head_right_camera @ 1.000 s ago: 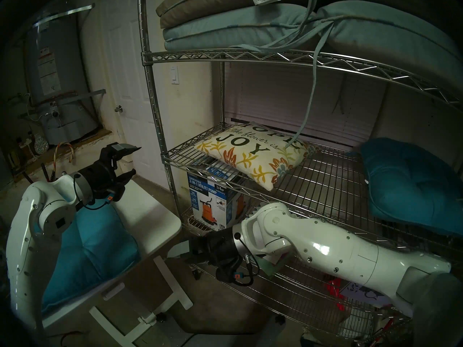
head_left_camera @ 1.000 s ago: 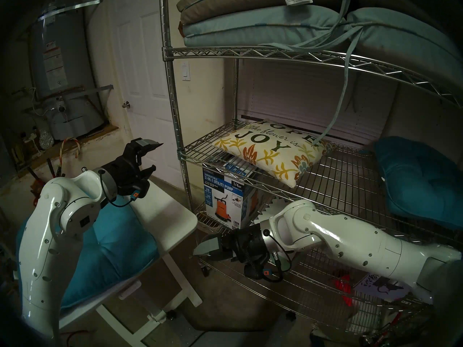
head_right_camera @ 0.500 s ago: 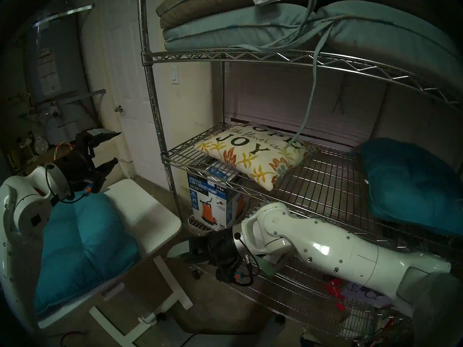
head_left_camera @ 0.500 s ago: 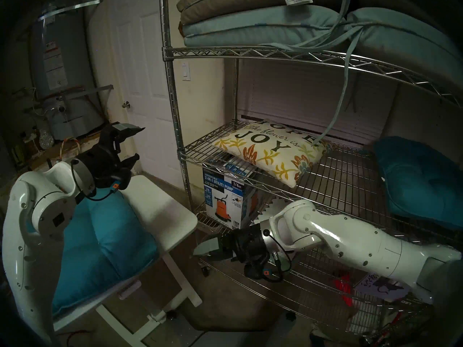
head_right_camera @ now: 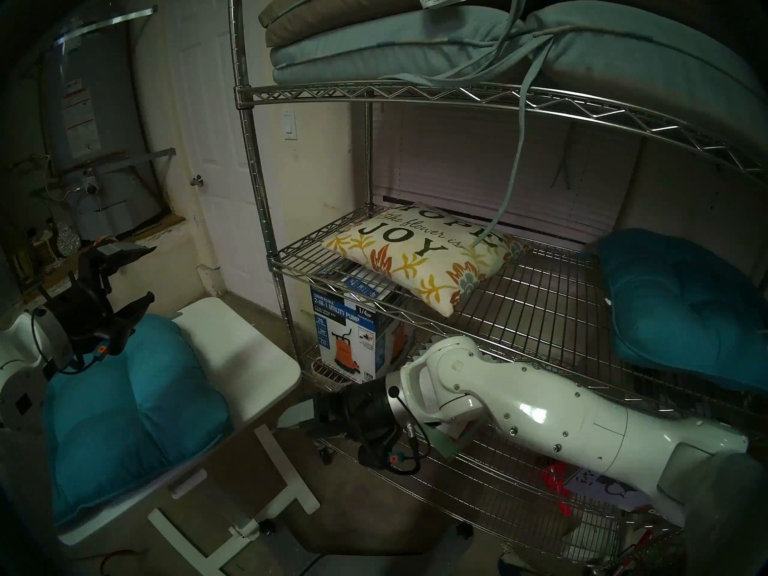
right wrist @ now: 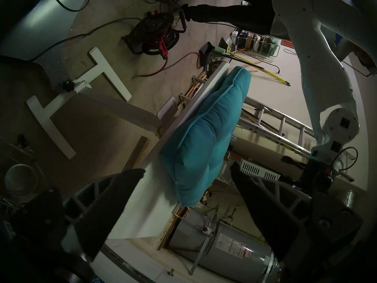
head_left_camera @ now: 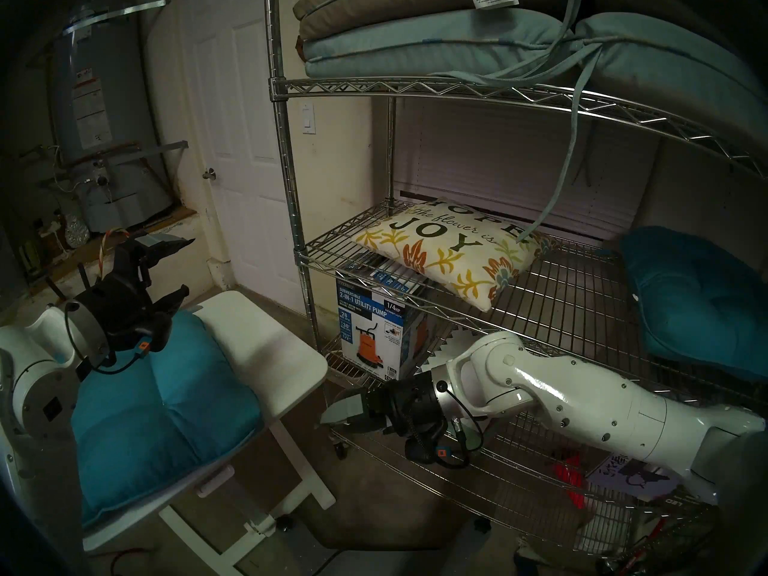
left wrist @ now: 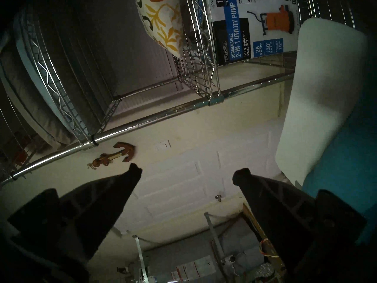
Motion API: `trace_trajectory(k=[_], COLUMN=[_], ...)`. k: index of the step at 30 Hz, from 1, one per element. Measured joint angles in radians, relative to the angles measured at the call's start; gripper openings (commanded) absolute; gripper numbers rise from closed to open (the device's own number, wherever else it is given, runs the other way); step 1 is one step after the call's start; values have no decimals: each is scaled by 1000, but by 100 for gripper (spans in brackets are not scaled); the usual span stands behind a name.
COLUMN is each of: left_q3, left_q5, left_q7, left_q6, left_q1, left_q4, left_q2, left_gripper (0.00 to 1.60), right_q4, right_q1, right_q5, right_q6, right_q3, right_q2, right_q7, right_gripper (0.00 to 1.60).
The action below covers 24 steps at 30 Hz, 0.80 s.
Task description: Take cushion off the shelf
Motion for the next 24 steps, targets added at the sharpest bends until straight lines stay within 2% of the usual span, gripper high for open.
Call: trace_trajectory(k=[5, 14, 20, 24], left_q3=[-29, -52, -59, -61], left_q5=[-18, -33, -36, -37], left_q7=[15, 36, 44, 45], left_q6=[-30, -66, -82, -89], left_q1=[31, 56, 63, 63], left_q4=[-7, -10, -10, -10], left_q2=[-30, -61, -74, -79], left_gripper=[160, 160, 160, 160], right_q4=[-42, -42, 29, 90], right_q1=[27, 75, 98, 98], right_q5=[7, 49, 91, 162], right_q6=[-29, -84, -105, -91], right_q3=[31, 68, 93, 136], right_q2=[42, 77, 76, 76], right_q7=[19, 101, 128, 83], right_gripper=[160, 160, 160, 160])
